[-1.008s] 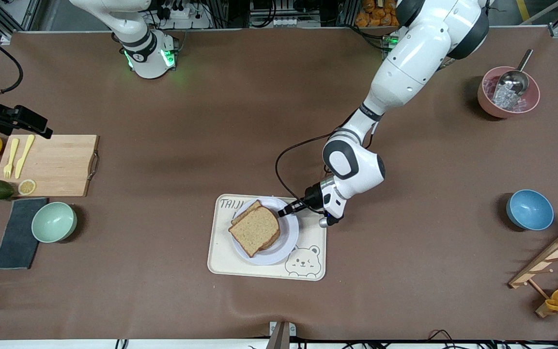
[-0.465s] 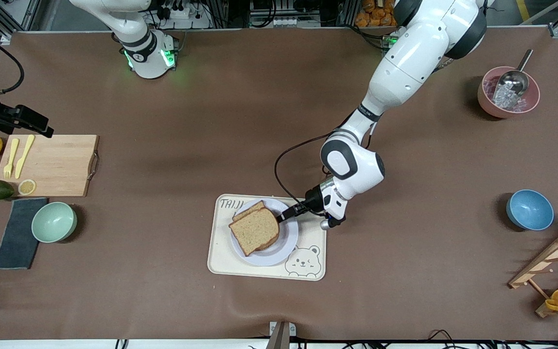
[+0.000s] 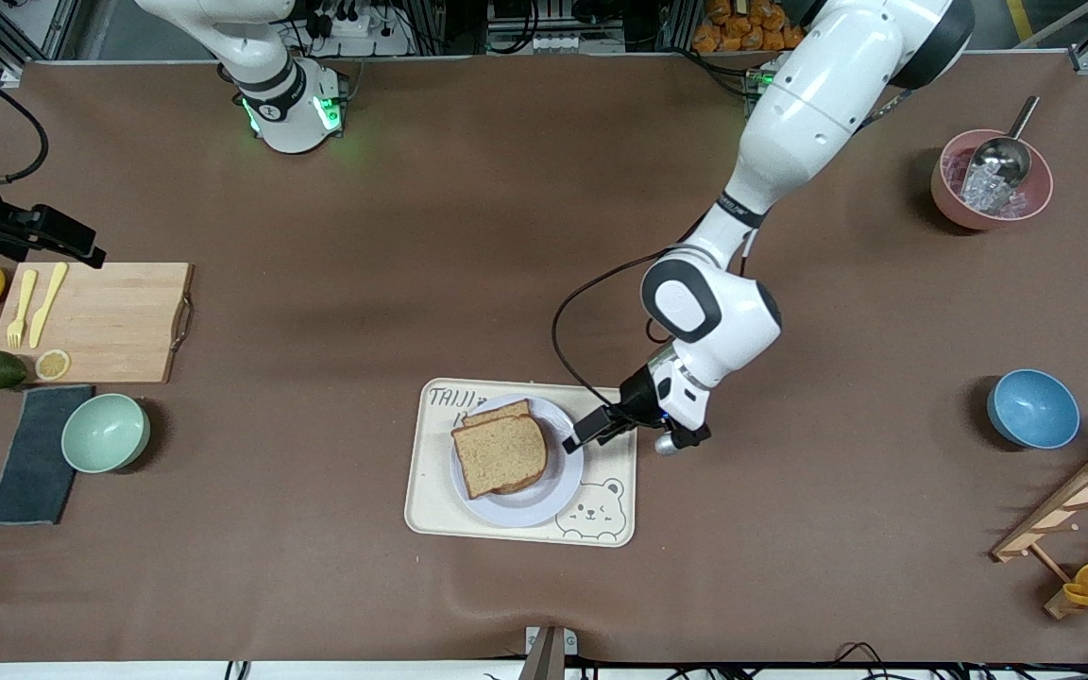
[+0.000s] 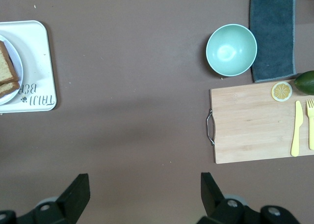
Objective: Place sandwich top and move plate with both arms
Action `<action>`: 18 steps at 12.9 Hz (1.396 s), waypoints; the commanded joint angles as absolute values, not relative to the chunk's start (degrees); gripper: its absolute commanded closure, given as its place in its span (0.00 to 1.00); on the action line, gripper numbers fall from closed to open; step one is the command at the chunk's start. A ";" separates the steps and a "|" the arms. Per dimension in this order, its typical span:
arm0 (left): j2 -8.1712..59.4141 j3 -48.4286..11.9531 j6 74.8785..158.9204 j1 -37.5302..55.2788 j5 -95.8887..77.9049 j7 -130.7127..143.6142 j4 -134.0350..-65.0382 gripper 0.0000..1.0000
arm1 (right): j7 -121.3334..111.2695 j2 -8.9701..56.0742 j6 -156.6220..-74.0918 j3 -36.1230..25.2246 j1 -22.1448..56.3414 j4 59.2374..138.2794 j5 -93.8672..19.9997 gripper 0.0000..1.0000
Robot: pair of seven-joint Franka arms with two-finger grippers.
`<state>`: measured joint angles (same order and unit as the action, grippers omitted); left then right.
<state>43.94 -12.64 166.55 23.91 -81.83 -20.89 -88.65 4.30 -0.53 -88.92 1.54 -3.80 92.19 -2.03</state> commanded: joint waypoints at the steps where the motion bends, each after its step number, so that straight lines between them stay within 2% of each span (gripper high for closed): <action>1: 33.51 -12.66 166.38 20.05 -74.56 -21.09 -101.04 0.00 | 5.45 -0.79 -88.51 2.20 -4.31 92.37 -1.23 0.00; 6: 24.89 -12.66 164.63 13.29 -58.49 -21.18 -111.60 0.00 | 5.45 -0.79 -88.59 2.20 -4.39 92.37 -1.23 0.00; 9: 20.23 -12.57 152.53 6.53 -45.75 -20.57 -113.73 0.00 | 5.45 -0.79 -88.51 2.20 -4.39 92.46 -1.23 0.00; 12: 16.71 -11.78 145.48 2.82 -33.01 -19.52 -115.83 0.00 | 5.45 -0.79 -88.15 2.11 -4.39 92.46 -1.23 0.00; 15: 11.35 -6.60 134.26 4.57 -14.57 -12.07 -117.25 0.00 | 5.45 -0.79 -88.15 2.20 -4.39 92.46 -1.23 0.00; 18: 5.29 -4.49 120.45 6.59 -3.26 0.05 -114.54 0.00 | 5.45 -0.79 -88.07 2.20 -4.39 92.46 -1.32 0.00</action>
<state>10.72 -6.17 127.31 4.52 -7.57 -6.10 -114.42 4.34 -0.48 -88.47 1.54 -3.80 92.32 -2.03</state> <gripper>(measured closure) 0.000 0.000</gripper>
